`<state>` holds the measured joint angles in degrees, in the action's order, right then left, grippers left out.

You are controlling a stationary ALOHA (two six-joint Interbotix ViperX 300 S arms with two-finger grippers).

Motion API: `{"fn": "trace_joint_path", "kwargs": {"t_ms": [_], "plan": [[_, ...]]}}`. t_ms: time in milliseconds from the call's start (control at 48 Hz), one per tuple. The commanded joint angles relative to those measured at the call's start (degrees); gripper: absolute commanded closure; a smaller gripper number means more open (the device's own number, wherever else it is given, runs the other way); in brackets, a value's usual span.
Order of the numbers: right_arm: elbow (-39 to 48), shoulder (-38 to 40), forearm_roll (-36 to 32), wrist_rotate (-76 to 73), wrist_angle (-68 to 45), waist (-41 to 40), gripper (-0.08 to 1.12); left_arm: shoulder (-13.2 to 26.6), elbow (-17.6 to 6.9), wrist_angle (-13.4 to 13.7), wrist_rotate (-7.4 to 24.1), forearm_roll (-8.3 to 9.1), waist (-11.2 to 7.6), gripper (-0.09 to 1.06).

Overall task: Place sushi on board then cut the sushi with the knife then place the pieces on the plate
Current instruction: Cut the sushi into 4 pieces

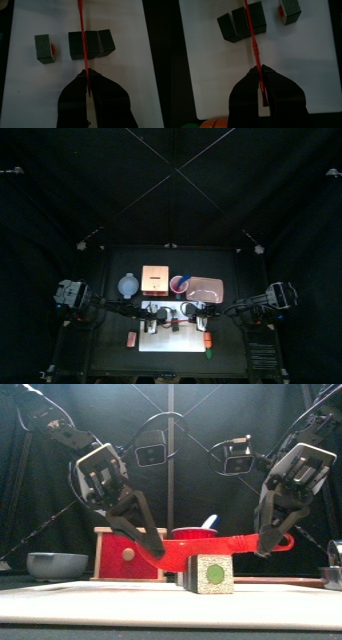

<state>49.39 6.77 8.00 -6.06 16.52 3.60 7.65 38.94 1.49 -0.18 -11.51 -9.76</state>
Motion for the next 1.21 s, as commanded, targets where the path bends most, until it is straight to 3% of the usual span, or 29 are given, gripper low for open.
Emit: {"fn": "trace_joint_path", "kwargs": {"t_ms": [21,500,688,917,1104,1208], "plan": [[0.62,-1.05,0.44,-0.35,0.62,0.35,0.72,0.7,0.44,0.62,0.0,-0.7,-1.23,0.59],[0.44,-0.53,2.72,-0.44,1.05,2.55,0.72,0.7,-0.26,0.62,0.0,-2.9,-3.08,0.59],[0.18,3.08,1.58,-0.35,1.58,2.2,0.72,-1.32,-0.53,1.05,0.44,-2.37,-2.72,0.59],[0.09,9.23,1.23,-0.35,1.93,1.32,0.72,-6.59,-0.62,2.37,0.26,2.02,-2.55,0.59],[0.35,9.67,4.04,-0.44,1.49,2.46,0.72,-6.15,-0.62,2.29,0.0,1.49,-3.6,0.59],[0.62,9.05,4.92,-0.44,1.14,3.52,0.72,-5.01,-0.7,2.02,0.0,0.18,-4.22,0.59]]}}
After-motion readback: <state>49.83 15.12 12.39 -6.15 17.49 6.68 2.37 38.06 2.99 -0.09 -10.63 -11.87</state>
